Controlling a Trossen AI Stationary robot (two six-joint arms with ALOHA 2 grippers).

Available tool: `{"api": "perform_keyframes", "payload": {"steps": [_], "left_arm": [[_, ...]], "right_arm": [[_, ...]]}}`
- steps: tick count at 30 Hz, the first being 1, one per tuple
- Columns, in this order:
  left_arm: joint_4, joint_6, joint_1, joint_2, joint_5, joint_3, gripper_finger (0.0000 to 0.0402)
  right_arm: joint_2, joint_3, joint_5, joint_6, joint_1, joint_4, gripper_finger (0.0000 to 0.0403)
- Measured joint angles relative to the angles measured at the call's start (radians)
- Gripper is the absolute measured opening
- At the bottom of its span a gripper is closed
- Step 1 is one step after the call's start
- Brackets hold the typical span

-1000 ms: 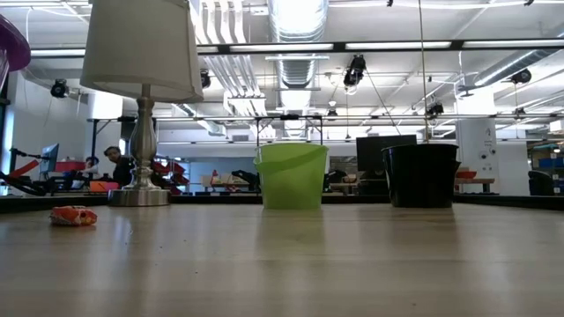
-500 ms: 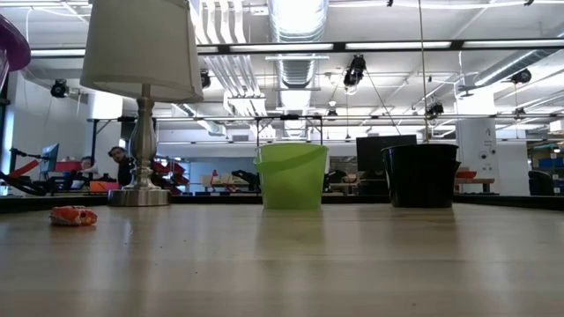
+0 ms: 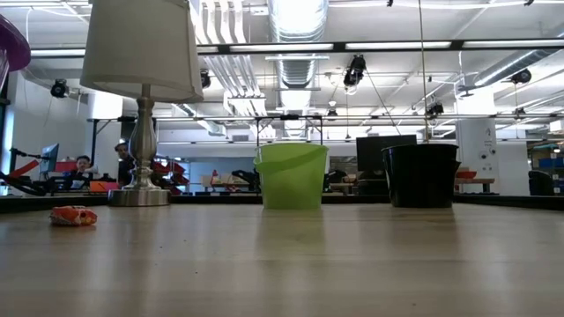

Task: Sort candy
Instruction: Put the green gummy into the violet bucket

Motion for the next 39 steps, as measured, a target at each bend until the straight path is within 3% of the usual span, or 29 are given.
{"api": "perform_keyframes", "payload": {"steps": [12, 21, 34, 39], "left_arm": [[0.097, 0.020, 0.112, 0.000, -0.078, 0.000, 0.0143], [0.335, 0.254, 0.118, 0.000, -0.076, 0.000, 0.0153], [0.465, 0.417, 0.179, 0.002, -0.077, 0.000, 0.0153], [0.494, 0.467, 0.200, 0.006, -0.010, 0.000, 0.0153]], "right_arm": [[-0.002, 0.275, 0.251, -0.397, -0.291, -0.042, 0.0012], [-0.003, 0.417, 0.255, -0.677, -0.429, -0.043, 0.0012], [-0.003, 0.539, 0.180, -0.833, -0.508, 0.001, 0.0012], [-0.003, 0.551, 0.179, -0.848, -0.537, 0.008, 0.0012]]}}
